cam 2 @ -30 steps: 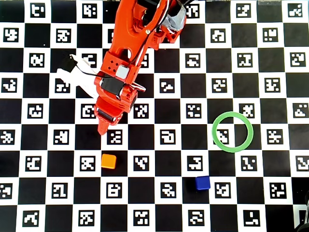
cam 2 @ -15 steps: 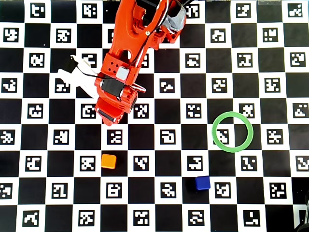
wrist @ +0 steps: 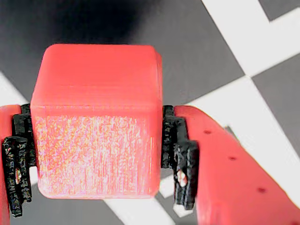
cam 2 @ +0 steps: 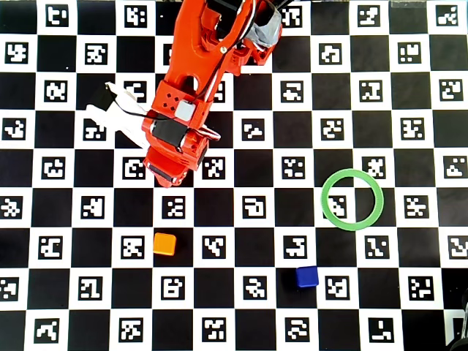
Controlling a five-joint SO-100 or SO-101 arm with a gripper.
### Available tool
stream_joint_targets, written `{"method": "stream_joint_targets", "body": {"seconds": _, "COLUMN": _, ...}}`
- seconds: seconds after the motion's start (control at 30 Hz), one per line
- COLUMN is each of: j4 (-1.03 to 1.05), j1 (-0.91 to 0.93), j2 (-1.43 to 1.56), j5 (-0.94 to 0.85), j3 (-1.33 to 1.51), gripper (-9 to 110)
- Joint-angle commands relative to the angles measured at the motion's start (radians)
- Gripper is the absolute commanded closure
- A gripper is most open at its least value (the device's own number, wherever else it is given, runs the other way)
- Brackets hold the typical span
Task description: Grab the red cube then put it in the green circle then put the blue cube on top and finally the orange cube on top
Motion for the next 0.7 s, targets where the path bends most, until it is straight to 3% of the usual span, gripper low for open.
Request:
{"method": "stream_joint_targets", "body": {"seconds": 0.0, "j4": 0.126, "j1": -0.011, "j2": 0.12, "j5": -0.012, "j3": -0.183, "gripper": 90}}
{"method": "stream_joint_targets", "body": {"seconds": 0.3, "j4": 0.408, "j1": -0.164, "j2": 0.173, "j5": -0.023, "j3": -0.476, "gripper": 90}}
{"method": "stream_joint_targets", "body": {"seconds": 0.67, "j4": 0.597, "j1": -0.565, "j2": 0.144, "j5": -0.058, "j3": -0.773, "gripper": 90}}
